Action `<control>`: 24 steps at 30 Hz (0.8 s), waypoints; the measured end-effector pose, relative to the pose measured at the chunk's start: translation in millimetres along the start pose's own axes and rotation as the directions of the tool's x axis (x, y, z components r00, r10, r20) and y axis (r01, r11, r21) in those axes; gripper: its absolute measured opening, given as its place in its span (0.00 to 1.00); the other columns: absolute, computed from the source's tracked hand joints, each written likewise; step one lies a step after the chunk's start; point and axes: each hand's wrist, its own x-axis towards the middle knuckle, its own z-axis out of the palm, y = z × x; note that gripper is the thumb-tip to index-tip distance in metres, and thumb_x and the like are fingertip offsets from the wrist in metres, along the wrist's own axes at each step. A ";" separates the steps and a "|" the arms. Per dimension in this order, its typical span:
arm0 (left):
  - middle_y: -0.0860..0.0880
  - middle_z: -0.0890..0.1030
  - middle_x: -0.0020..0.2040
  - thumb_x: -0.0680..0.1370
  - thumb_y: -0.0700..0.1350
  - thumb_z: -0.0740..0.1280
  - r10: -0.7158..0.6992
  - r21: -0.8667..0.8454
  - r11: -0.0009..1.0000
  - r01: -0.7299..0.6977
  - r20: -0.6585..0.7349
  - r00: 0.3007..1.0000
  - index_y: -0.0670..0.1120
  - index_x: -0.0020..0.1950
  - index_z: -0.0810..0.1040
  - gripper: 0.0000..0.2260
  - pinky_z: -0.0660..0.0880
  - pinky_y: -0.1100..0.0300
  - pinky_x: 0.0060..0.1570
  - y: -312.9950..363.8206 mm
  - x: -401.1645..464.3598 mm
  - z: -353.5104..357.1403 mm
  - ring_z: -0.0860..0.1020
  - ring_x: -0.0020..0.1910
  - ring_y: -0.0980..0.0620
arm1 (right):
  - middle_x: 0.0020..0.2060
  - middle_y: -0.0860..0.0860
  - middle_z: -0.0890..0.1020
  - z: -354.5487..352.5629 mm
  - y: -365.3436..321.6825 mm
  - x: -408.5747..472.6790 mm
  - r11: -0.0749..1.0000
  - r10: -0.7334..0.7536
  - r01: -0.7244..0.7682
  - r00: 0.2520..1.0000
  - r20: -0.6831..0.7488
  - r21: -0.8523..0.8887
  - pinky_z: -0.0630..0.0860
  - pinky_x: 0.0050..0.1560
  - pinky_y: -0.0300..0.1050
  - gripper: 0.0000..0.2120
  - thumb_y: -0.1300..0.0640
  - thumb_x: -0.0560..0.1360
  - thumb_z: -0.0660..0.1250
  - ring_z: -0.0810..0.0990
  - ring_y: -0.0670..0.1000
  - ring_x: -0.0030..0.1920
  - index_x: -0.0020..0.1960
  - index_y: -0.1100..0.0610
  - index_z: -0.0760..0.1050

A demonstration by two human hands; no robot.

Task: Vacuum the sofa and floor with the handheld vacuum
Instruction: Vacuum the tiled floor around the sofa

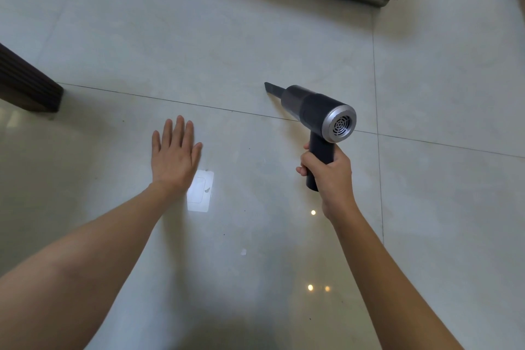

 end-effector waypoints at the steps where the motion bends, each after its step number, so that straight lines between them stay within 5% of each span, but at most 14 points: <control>1: 0.49 0.46 0.80 0.83 0.56 0.43 0.000 0.002 1.000 0.000 -0.001 1.000 0.48 0.79 0.47 0.26 0.40 0.48 0.75 0.0 0.1 -0.1 0.42 0.78 0.48 | 0.38 0.49 0.76 -0.4 0.0 -0.3 1.000 -0.003 0.003 1.000 0.002 -0.002 0.69 0.32 0.37 0.07 0.66 0.72 0.66 0.76 0.47 0.33 0.46 0.54 0.74; 10: 0.49 0.45 0.79 0.83 0.55 0.43 -0.001 0.006 1.000 0.001 0.002 1.000 0.48 0.79 0.46 0.26 0.40 0.48 0.75 0.5 -0.1 -0.2 0.42 0.78 0.48 | 0.30 0.50 0.75 0.7 14.3 -12.5 0.998 -0.005 0.012 0.994 0.113 -0.054 0.75 0.43 0.52 0.07 0.66 0.71 0.67 0.75 0.48 0.30 0.46 0.57 0.76; 24: 0.48 0.45 0.79 0.83 0.55 0.42 -0.002 0.011 1.000 0.002 0.000 1.000 0.48 0.79 0.45 0.26 0.40 0.47 0.75 -0.5 0.1 0.3 0.42 0.78 0.47 | 0.25 0.48 0.75 7.5 22.7 -22.8 0.996 0.003 0.016 0.977 0.215 -0.090 0.76 0.45 0.50 0.06 0.67 0.72 0.66 0.75 0.50 0.32 0.46 0.57 0.75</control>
